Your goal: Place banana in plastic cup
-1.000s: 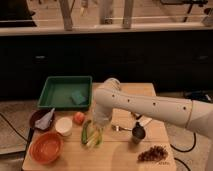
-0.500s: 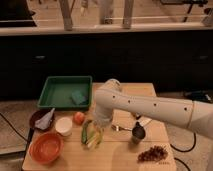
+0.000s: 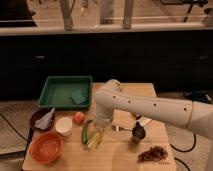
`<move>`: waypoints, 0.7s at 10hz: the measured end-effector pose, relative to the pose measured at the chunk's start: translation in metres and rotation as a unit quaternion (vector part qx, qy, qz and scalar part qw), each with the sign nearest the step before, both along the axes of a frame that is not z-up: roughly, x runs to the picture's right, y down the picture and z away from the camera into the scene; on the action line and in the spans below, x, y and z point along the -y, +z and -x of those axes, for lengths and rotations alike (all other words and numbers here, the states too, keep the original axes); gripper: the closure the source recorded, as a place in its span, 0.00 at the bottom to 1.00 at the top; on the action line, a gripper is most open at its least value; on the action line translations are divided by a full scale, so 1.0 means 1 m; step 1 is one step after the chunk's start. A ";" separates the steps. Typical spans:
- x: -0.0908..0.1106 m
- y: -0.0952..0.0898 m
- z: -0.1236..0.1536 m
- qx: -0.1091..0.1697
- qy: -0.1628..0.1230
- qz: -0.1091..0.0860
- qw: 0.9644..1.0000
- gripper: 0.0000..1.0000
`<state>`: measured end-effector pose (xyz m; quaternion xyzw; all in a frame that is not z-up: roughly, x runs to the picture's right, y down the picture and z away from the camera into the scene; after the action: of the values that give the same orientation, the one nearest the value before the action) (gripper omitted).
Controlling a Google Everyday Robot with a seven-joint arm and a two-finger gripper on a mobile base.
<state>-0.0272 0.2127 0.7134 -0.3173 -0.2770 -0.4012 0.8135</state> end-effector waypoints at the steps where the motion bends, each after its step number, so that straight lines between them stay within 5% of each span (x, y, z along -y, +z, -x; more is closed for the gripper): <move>1: -0.001 0.001 -0.001 0.000 0.001 0.001 1.000 0.20; 7: -0.002 0.003 0.000 -0.003 -0.001 0.004 1.000 0.20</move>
<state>-0.0272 0.2145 0.7164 -0.3223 -0.2762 -0.4001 0.8122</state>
